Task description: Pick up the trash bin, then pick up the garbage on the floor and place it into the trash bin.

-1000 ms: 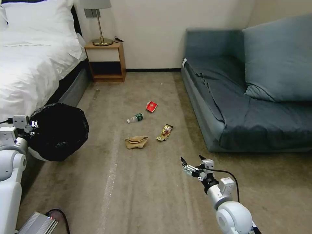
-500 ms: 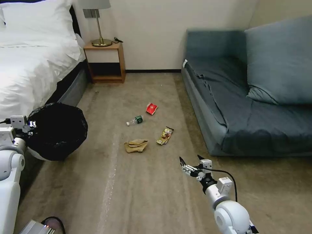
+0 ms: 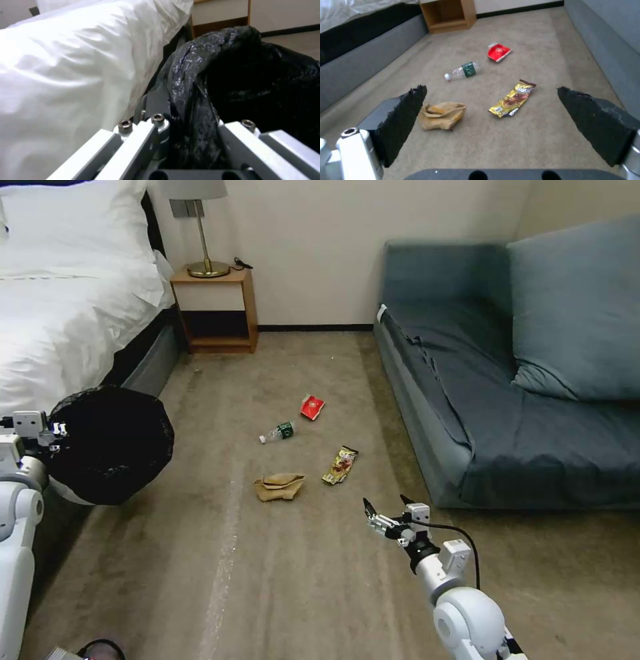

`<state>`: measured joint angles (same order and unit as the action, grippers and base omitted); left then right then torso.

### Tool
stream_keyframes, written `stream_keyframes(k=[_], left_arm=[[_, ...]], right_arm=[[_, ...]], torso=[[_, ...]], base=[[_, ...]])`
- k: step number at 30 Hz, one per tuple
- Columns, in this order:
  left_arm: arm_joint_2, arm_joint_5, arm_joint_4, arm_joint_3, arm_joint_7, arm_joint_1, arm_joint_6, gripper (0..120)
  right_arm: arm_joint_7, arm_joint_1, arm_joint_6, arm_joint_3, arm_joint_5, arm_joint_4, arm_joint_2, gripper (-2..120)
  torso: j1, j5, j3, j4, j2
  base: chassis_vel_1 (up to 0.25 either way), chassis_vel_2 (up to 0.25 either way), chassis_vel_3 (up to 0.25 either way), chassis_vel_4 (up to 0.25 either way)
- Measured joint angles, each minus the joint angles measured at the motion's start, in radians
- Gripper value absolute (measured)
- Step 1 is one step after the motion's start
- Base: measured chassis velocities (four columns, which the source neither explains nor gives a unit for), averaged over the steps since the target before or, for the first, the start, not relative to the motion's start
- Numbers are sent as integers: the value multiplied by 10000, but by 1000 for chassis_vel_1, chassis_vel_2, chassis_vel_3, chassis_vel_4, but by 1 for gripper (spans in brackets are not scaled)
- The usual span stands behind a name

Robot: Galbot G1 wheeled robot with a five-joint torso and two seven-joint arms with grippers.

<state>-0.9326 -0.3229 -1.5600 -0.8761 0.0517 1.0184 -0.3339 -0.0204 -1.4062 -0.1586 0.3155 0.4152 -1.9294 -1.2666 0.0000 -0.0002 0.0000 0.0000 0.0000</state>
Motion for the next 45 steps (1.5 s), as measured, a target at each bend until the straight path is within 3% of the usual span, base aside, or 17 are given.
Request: stream_keyframes(k=[35,45], left_arm=[[-157,-22,165,58,185,-63,369,5],[-231,4,433,233,240,-362,452,5]], right_arm=[[55,613,-173,-815,-515,801,-732,100],[90,762,-174,-846,-479,1022,-770,100]], torso=[[0,1,0,0,0],[-1,2,0,0,0]], base=[[-77,69,76,-72],[-99,98,105,-107]])
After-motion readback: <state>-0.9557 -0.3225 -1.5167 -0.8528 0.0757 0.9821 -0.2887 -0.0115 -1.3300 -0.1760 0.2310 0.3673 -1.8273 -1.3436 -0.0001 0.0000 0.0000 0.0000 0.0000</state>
